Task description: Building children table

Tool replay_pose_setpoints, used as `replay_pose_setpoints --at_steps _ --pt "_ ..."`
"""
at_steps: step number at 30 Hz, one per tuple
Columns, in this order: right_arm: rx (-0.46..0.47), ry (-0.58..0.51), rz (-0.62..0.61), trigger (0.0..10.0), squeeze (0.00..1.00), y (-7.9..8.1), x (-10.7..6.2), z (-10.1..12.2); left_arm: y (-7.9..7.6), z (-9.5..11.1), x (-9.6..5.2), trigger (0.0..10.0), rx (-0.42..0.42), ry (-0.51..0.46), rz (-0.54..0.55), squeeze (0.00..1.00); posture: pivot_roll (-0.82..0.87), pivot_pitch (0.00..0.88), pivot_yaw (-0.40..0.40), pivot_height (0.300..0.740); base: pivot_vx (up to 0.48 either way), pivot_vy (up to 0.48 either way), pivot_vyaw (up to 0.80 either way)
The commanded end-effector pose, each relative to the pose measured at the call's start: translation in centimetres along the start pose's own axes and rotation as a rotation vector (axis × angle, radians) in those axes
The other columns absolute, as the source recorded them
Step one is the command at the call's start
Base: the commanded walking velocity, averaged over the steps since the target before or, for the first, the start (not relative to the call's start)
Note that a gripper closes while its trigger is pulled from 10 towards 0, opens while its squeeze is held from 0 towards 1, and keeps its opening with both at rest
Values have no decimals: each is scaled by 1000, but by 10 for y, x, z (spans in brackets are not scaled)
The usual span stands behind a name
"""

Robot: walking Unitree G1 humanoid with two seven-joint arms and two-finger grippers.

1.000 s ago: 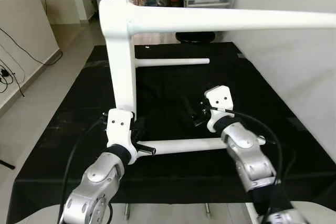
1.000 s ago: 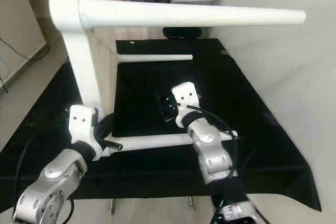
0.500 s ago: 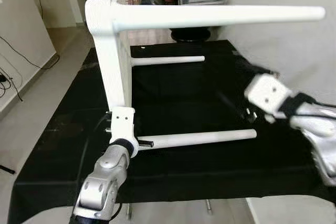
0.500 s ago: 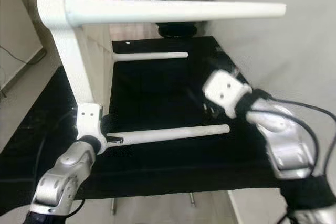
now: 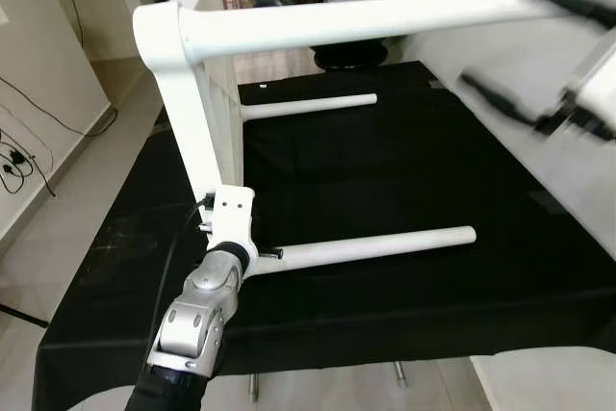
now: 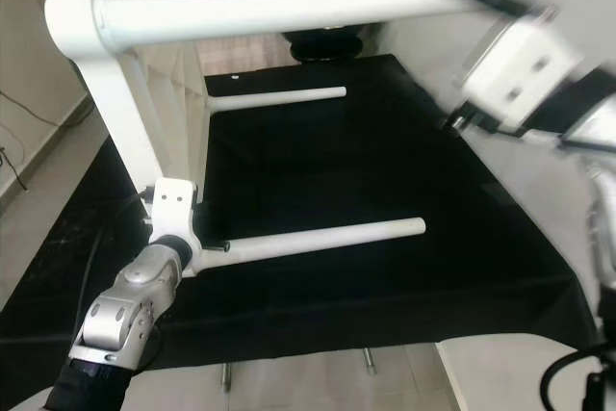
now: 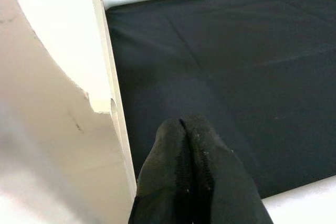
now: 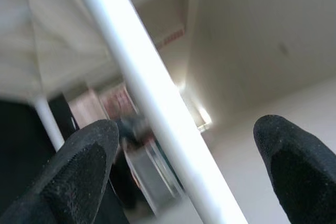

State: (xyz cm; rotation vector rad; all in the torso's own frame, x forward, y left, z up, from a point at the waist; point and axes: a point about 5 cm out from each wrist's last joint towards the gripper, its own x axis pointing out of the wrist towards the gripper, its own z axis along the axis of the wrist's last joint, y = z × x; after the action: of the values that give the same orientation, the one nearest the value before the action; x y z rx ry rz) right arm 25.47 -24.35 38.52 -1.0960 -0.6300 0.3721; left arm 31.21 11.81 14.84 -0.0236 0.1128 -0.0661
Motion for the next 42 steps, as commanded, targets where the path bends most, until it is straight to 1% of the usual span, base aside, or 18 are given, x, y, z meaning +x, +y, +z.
replay_pose_setpoints --at_steps 1,3,4,5,7,8,9,10,11,12,13,16,18,22,27,28,40,42 --pt "-41 -27 13 10000 0 -1 4 7 8 -5 -2 10000 -3 11 40 0 -117 23 58 740 0 0 0" --pt "-41 -27 13 10000 0 -1 4 7 8 -5 -2 10000 -3 11 40 0 -117 23 58 740 0 0 0" --pt "-39 -31 25 10000 0 4 7 9 7 -5 -2 10000 -5 10 42 0 -115 21 56 740 0 0 0" --pt "-39 -31 25 10000 0 4 7 9 7 -5 -2 10000 -5 10 42 0 -115 21 56 740 0 0 0" --pt "-50 -20 48 10000 0 16 18 9 6 -5 -3 10000 -10 7 45 0 -114 20 53 740 0 0 0" --pt "-50 -20 48 10000 0 16 18 9 6 -5 -3 10000 -10 7 45 0 -114 20 53 740 0 0 0" --pt "-83 -3 25 10000 0 24 35 8 7 -5 -4 10000 -25 6 57 0 -102 13 41 740 0 0 0" --pt "-83 -3 25 10000 0 24 35 8 7 -5 -4 10000 -25 6 57 0 -102 13 41 740 0 0 0" --pt "-86 -6 14 10000 0 26 41 9 7 -5 -5 10000 -31 7 62 0 -101 13 40 740 0 0 0" --pt "-86 -6 14 10000 0 26 41 9 7 -5 -5 10000 -31 7 62 0 -101 13 40 740 0 0 0" --pt "-92 -11 -2 10000 0 25 48 11 8 -5 -6 10000 -41 8 66 0 -101 12 35 740 0 0 0" --pt "-94 -17 -8 10000 0 25 53 13 7 -5 -7 10000 -46 7 67 0 -103 12 28 740 0 0 0" --pt "-115 -8 -17 10000 0 27 61 13 7 -6 -9 10000 -59 8 68 0 -103 13 22 740 0 0 0" --pt "-134 24 -1 10000 0 33 67 8 7 -5 -12 10000 -73 2 78 0 -99 18 14 740 0 0 0" --pt "-156 51 -9 9843 0 34 69 5 7 -4 -12 10000 -76 0 81 0 -99 18 14 740 0 0 0" --pt "-158 62 -14 0 0 32 69 3 8 -4 -12 10000 -88 2 84 0 -102 21 13 740 0 0 0" --pt "-163 93 -28 0 0 28 70 -3 9 -2 -12 10000 -143 -5 87 0 -108 24 7 740 0 0 0" --pt "-154 99 -28 0 0 29 70 -5 14 -5 -12 10000 -160 14 111 0 -110 25 4 740 0 0 0"
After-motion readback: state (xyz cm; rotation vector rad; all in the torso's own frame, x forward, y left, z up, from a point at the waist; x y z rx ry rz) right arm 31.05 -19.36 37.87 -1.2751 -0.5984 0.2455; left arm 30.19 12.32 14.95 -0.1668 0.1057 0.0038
